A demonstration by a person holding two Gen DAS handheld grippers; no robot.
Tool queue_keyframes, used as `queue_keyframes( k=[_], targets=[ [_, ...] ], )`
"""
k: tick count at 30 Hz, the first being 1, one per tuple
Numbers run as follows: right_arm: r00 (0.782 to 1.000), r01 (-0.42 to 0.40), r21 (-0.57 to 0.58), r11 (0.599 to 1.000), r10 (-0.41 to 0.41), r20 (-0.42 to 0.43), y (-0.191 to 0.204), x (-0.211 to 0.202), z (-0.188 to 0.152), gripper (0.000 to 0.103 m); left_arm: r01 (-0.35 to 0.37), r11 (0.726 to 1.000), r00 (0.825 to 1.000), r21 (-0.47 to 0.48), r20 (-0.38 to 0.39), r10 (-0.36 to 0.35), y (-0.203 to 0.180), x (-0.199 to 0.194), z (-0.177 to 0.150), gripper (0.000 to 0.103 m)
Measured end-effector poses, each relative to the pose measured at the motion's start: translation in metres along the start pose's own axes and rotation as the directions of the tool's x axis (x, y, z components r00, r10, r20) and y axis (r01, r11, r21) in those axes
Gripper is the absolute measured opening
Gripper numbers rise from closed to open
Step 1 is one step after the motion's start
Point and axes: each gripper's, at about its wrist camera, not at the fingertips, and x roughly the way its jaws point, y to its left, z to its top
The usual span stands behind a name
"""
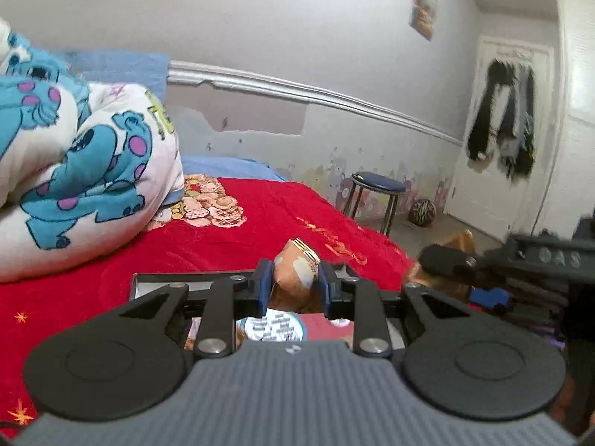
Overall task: Organize objects
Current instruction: 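Lift both held brown packets from the pile and carry them toward the box, then lower both packets onto the textbook in the box and open both tools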
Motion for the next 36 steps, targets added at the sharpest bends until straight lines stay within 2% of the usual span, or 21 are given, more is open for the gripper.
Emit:
queue_keyframes(
  k=[3, 6, 11, 15, 19, 21, 23, 25, 28, 31, 36],
  targets=[
    [1.0, 0.008, -0.002, 1.0, -0.008, -0.011, -0.003, 0.016, 0.021, 0.031, 0.004, 0.999, 1.0, -0.052, -0.027, -0.006, 0.008, 0.019, 0.015, 0.03],
    [1.0, 0.016, 0.002, 1.0, -0.016, -0.009, -0.008, 0.035, 0.036, 0.031, -0.005, 0.999, 1.0, -0.036, -0.028, 0.004, 0.01, 0.039, 0.025, 0.03],
    [0.998, 0.048, -0.001, 0.999, -0.048, -0.048, -0.02, 0.078, 0.045, 0.031, -0.115, 0.993, 0.993, -0.015, -0.043, 0.114, 0.008, 0.076, 0.021, 0.03],
    [0.991, 0.079, -0.022, 0.997, -0.081, -0.105, -0.036, 0.112, 0.026, 0.031, -0.111, 0.994, 0.987, 0.0, -0.115, 0.11, 0.007, 0.098, -0.006, 0.03],
    [0.977, 0.144, -0.021, 0.989, -0.146, -0.157, -0.053, 0.134, -0.001, 0.031, -0.183, 0.982, 0.952, 0.047, -0.242, 0.189, 0.004, 0.119, -0.027, 0.03],
    [0.975, 0.144, -0.016, 0.99, -0.144, -0.169, -0.057, 0.137, -0.009, 0.031, -0.183, 0.983, 0.947, 0.032, -0.264, 0.185, 0.007, 0.124, -0.034, 0.03],
    [0.966, 0.165, -0.071, 0.984, -0.176, -0.189, -0.057, 0.142, -0.017, 0.031, -0.196, 0.981, 0.939, 0.004, -0.287, 0.189, 0.009, 0.127, -0.04, 0.03],
    [0.958, 0.193, -0.087, 0.977, -0.207, -0.199, -0.059, 0.143, -0.022, 0.031, -0.206, 0.979, 0.937, 0.001, -0.288, 0.197, 0.007, 0.128, -0.043, 0.03],
    [0.957, 0.167, -0.059, 0.984, -0.176, -0.229, -0.06, 0.147, -0.024, 0.031, -0.211, 0.977, 0.935, 0.034, -0.283, 0.212, 0.002, 0.125, -0.046, 0.03],
    [0.953, 0.184, -0.103, 0.978, -0.203, -0.223, -0.055, 0.149, -0.027, 0.031, -0.216, 0.974, 0.933, 0.07, -0.279, 0.228, -0.002, 0.127, -0.047, 0.031],
    [0.948, 0.189, -0.085, 0.978, -0.204, -0.245, -0.059, 0.153, -0.031, 0.031, -0.222, 0.968, 0.928, 0.121, -0.279, 0.248, -0.01, 0.127, -0.048, 0.032]
  ],
)
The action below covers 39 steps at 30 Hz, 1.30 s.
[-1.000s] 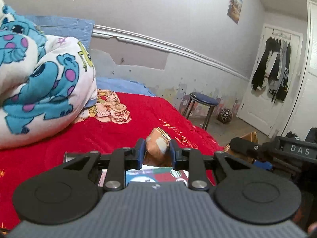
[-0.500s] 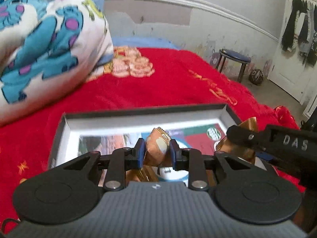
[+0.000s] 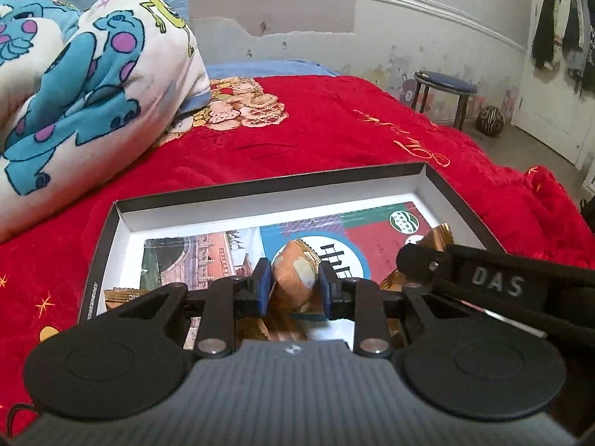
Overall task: Organize objects
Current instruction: 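Lower both packets onto the textbook in the box and open both tools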
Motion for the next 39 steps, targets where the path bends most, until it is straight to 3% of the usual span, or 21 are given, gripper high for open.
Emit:
queue_keyframes(
  k=[3, 17, 18, 19, 25, 34, 39],
  targets=[
    [1.0, -0.011, 0.011, 1.0, 0.011, -0.007, -0.003, 0.0, 0.001, 0.031, 0.032, 0.999, 0.999, -0.006, -0.014, -0.032, 0.0, 0.001, 0.0, 0.032],
    [1.0, -0.009, 0.031, 0.999, 0.009, -0.011, -0.011, 0.005, -0.002, 0.031, 0.022, 1.0, 1.0, 0.016, -0.005, -0.022, -0.007, 0.0, -0.004, 0.036],
    [1.0, -0.008, 0.03, 1.0, 0.009, -0.012, -0.011, 0.005, -0.002, 0.031, 0.022, 1.0, 1.0, 0.017, -0.005, -0.022, -0.007, 0.0, -0.004, 0.038],
    [1.0, -0.01, 0.032, 0.999, 0.01, -0.011, -0.011, 0.005, -0.002, 0.031, 0.024, 1.0, 1.0, 0.014, -0.007, -0.024, -0.006, 0.0, -0.004, 0.049],
    [1.0, -0.003, 0.053, 0.999, 0.003, -0.009, -0.016, 0.007, -0.003, 0.032, 0.036, 0.999, 0.998, -0.001, -0.057, -0.036, -0.004, 0.005, -0.001, 0.068],
    [0.998, -0.059, 0.109, 0.992, 0.056, 0.031, -0.024, -0.002, 0.0, 0.045, 0.077, 0.997, 0.994, -0.022, -0.07, -0.078, 0.004, -0.003, 0.011, 0.076],
    [0.994, -0.072, 0.086, 0.994, 0.064, 0.094, -0.01, -0.033, 0.012, 0.052, 0.097, 0.995, 0.995, -0.01, 0.022, -0.096, 0.011, -0.032, 0.028, 0.08]
  ],
)
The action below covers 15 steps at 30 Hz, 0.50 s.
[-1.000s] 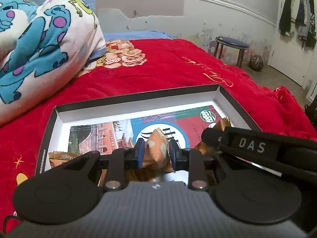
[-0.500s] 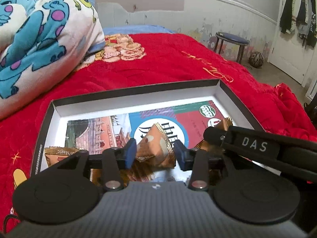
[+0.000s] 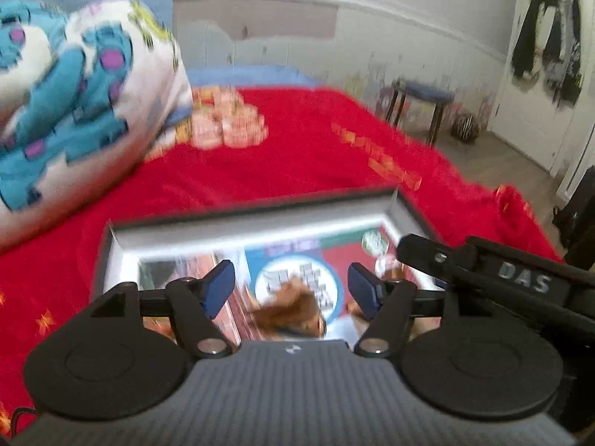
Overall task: Organize objects
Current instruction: 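Lower both packets onto the textbook in the box and open both tools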
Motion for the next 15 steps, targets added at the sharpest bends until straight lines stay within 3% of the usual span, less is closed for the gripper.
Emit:
queue_keyframes(
  k=[4, 8, 11, 15],
  targets=[
    [0.997, -0.005, -0.034, 0.999, 0.008, 0.08, 0.028, -0.041, 0.009, 0.06, 0.03, 0.999, 0.996, 0.015, 0.081, -0.031, 0.006, -0.035, 0.018, 0.087],
    [0.989, 0.057, -0.075, 0.996, -0.046, 0.144, 0.057, -0.088, 0.018, 0.067, 0.025, 0.999, 0.985, 0.04, 0.169, -0.031, 0.007, -0.077, 0.03, 0.095],
    [0.978, 0.095, -0.094, 0.991, -0.075, 0.194, 0.073, -0.123, 0.015, 0.076, 0.022, 0.998, 0.975, 0.059, 0.22, -0.035, 0.007, -0.11, 0.026, 0.098],
    [0.964, 0.135, -0.073, 0.988, -0.114, 0.239, 0.083, -0.163, -0.001, 0.078, 0.017, 0.995, 0.972, 0.098, 0.231, -0.04, 0.004, -0.138, 0.007, 0.102]
  ],
)
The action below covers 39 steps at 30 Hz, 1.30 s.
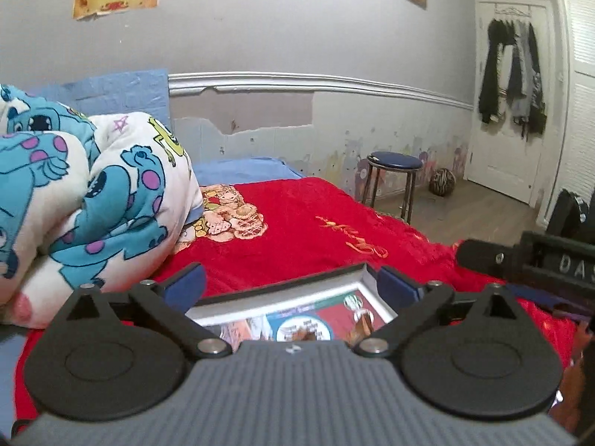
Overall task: Organize objects
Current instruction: 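Lower both packets onto the textbook in the box and open both tools, then withdraw both open tools from the box back to the pile, then grasp a blue binder clip with the left tool while the right tool grasps another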
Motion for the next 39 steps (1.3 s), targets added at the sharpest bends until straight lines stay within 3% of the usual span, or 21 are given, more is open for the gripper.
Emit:
queue_keyframes(
  k=[5, 9, 15, 23, 27, 31, 36, 39],
  targets=[
    [0.998, 0.056, 0.075, 0.996, -0.058, 0.034, -0.013, -0.037, -0.03, 0.08, 0.007, 1.0, 1.0, -0.02, -0.016, -0.007, -0.001, -0.021, -0.042, 0.102],
    [0.996, 0.083, 0.119, 0.989, -0.086, 0.026, -0.031, -0.044, -0.068, 0.08, 0.05, 0.998, 0.996, 0.049, -0.074, -0.046, -0.008, -0.015, -0.089, 0.102],
    [0.989, 0.138, 0.129, 0.982, -0.131, -0.066, -0.058, -0.025, -0.126, 0.08, 0.104, 0.983, 0.985, 0.149, -0.154, -0.081, -0.025, 0.006, -0.135, 0.101],
    [0.984, 0.142, 0.16, 0.977, -0.122, -0.13, -0.073, 0.009, -0.158, 0.077, 0.128, 0.943, 0.976, 0.306, -0.211, -0.064, -0.049, 0.027, -0.168, 0.092],
    [0.982, 0.148, 0.106, 0.983, -0.133, -0.135, -0.067, 0.018, -0.163, 0.077, 0.126, 0.939, 0.971, 0.319, -0.232, -0.051, -0.05, 0.034, -0.175, 0.081],
    [0.977, 0.171, 0.035, 0.985, -0.165, -0.139, -0.058, 0.022, -0.166, 0.075, 0.171, 0.952, 0.956, 0.253, -0.278, -0.097, -0.045, 0.039, -0.174, 0.062],
    [0.97, 0.184, -0.065, 0.981, -0.192, -0.15, -0.045, 0.027, -0.172, 0.06, 0.209, 0.949, 0.944, 0.235, -0.301, -0.133, -0.046, 0.037, -0.173, 0.048],
    [0.964, 0.198, -0.115, 0.973, -0.214, -0.156, -0.038, 0.03, -0.176, 0.048, 0.201, 0.949, 0.946, 0.244, -0.302, -0.122, -0.048, 0.037, -0.174, 0.047]
  ],
)
